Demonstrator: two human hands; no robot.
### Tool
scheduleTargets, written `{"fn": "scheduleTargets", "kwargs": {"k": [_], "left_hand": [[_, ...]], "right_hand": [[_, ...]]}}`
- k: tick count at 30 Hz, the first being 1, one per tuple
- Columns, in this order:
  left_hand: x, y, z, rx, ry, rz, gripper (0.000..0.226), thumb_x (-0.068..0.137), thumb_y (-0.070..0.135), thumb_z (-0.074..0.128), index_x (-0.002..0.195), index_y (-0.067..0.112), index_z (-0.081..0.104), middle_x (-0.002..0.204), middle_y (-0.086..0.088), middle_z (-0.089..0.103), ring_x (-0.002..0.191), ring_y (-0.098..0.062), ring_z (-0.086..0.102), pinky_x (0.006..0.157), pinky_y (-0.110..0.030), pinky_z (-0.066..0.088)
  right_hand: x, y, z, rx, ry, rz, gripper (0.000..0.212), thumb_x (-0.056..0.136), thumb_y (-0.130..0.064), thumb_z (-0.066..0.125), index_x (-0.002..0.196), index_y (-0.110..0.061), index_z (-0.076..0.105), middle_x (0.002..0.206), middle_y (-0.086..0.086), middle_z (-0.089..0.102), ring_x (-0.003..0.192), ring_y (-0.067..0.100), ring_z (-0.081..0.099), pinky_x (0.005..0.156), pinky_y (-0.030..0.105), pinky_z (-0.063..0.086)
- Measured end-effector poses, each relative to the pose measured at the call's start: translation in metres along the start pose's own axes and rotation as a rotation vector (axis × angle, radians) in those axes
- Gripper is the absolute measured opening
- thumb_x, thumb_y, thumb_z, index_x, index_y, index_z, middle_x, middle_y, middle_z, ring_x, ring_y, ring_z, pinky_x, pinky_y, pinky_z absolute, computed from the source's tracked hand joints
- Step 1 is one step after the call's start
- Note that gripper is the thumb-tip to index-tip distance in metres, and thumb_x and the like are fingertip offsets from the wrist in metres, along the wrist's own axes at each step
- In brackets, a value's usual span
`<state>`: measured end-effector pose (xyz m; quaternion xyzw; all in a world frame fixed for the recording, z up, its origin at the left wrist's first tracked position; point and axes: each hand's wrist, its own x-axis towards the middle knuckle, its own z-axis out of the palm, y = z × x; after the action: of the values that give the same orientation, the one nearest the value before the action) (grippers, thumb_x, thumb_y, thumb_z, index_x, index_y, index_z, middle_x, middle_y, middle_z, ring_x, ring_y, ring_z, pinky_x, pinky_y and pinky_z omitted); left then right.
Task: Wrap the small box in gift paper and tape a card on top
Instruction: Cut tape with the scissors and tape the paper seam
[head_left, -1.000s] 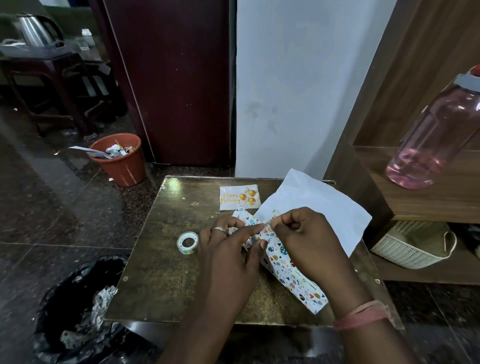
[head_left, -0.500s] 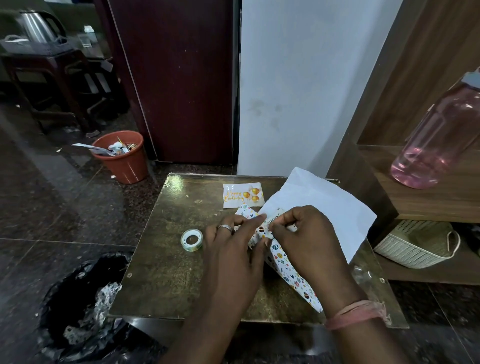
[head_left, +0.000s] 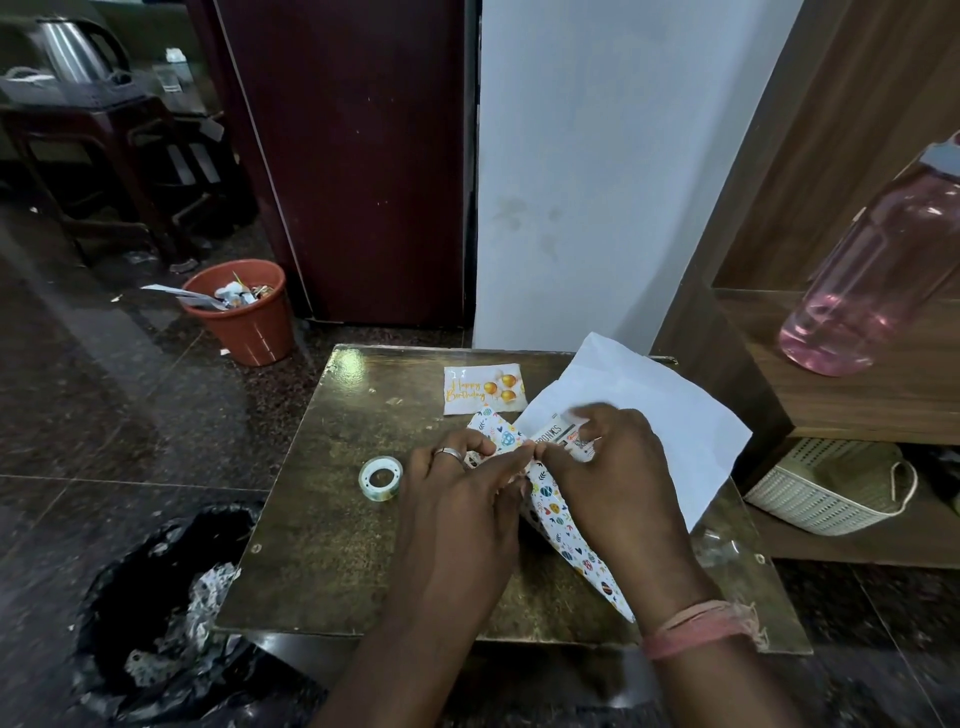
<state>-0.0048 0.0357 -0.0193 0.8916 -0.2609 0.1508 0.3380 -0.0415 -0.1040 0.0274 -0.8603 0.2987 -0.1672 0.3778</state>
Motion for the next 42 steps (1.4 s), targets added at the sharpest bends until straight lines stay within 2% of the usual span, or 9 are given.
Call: {"fn": "scheduleTargets", "kwargs": {"k": [3,10,16,20,26,31,34,37,42], "left_hand": [[0.000,0.000,0.000,0.010,0.002,-0.010,0.040,0.087,0.028,0.077,0.124,0.043,0.072,0.119,0.008,0.059,0.107,-0.018,0.044,0.090,-0.030,0.039],[-0.002,-0.001,0.000,-0.031,-0.015,-0.027,0.039,0.087,0.030,0.079,0.124,0.042,0.072,0.120,0.008,0.058,0.107,-0.017,0.042,0.089,-0.035,0.045],[-0.001,-0.005,-0.003,-0.145,0.014,-0.011,0.036,0.089,0.038,0.068,0.125,0.041,0.072,0.120,0.012,0.053,0.113,-0.012,0.042,0.092,-0.024,0.036],[-0.001,-0.009,-0.004,-0.164,-0.004,0.003,0.036,0.086,0.044,0.072,0.121,0.042,0.073,0.121,0.017,0.050,0.115,-0.010,0.043,0.093,-0.021,0.036],[0.000,-0.007,-0.005,-0.180,-0.020,-0.003,0.046,0.080,0.069,0.064,0.118,0.046,0.073,0.121,0.016,0.052,0.112,-0.010,0.042,0.092,-0.025,0.041],[-0.002,-0.001,-0.005,-0.168,-0.031,-0.003,0.048,0.077,0.073,0.066,0.117,0.048,0.073,0.127,0.014,0.052,0.118,-0.017,0.044,0.094,-0.040,0.049],[-0.008,0.005,-0.004,-0.182,-0.064,0.055,0.046,0.077,0.072,0.068,0.117,0.049,0.072,0.131,0.017,0.051,0.123,-0.013,0.038,0.101,-0.028,0.042],[-0.011,0.011,-0.003,-0.197,-0.134,0.131,0.048,0.078,0.072,0.069,0.121,0.050,0.070,0.141,0.018,0.048,0.132,-0.003,0.027,0.111,-0.009,0.019],[-0.014,0.019,-0.003,-0.135,-0.206,0.218,0.042,0.088,0.064,0.066,0.128,0.052,0.065,0.152,0.020,0.044,0.137,-0.014,0.032,0.113,-0.013,0.010]], "right_hand": [[-0.001,-0.001,-0.005,0.024,-0.012,0.029,0.058,0.085,-0.029,0.080,0.136,-0.029,0.052,0.123,-0.001,0.054,0.121,0.019,0.050,0.104,0.038,0.044],[0.001,0.003,-0.002,0.022,0.059,-0.016,0.020,0.093,-0.015,0.069,0.108,-0.028,0.066,0.113,-0.001,0.059,0.113,0.020,0.057,0.096,0.032,0.046],[0.005,0.015,-0.022,-0.054,0.391,-0.057,0.029,0.091,-0.018,0.068,0.117,-0.030,0.066,0.129,0.000,0.054,0.126,0.030,0.043,0.106,0.048,0.033],[0.013,0.029,-0.036,-0.186,0.368,0.023,0.053,0.090,-0.023,0.069,0.140,-0.027,0.053,0.149,0.003,0.050,0.143,0.031,0.033,0.117,0.055,0.017],[0.013,0.028,-0.045,-0.257,0.205,0.092,0.040,0.093,-0.017,0.062,0.129,-0.034,0.057,0.103,-0.012,0.069,0.124,0.025,0.051,0.106,0.046,0.022],[0.018,0.028,-0.051,-0.263,0.162,0.135,0.063,0.091,-0.030,0.073,0.147,-0.032,0.044,0.157,0.005,0.034,0.145,0.034,0.023,0.114,0.054,0.023],[0.020,0.043,-0.048,-0.232,0.145,0.187,0.078,0.090,-0.032,0.075,0.155,-0.031,0.031,0.167,0.007,0.018,0.152,0.033,0.013,0.117,0.058,0.019],[0.024,0.054,-0.049,-0.097,0.150,0.223,0.078,0.087,-0.031,0.077,0.152,-0.032,0.034,0.148,0.006,0.049,0.140,0.037,0.041,0.114,0.060,0.032],[0.027,0.055,-0.046,-0.037,0.176,0.200,0.052,0.087,-0.026,0.076,0.131,-0.037,0.051,0.106,-0.007,0.065,0.113,0.031,0.060,0.102,0.057,0.045]]}}
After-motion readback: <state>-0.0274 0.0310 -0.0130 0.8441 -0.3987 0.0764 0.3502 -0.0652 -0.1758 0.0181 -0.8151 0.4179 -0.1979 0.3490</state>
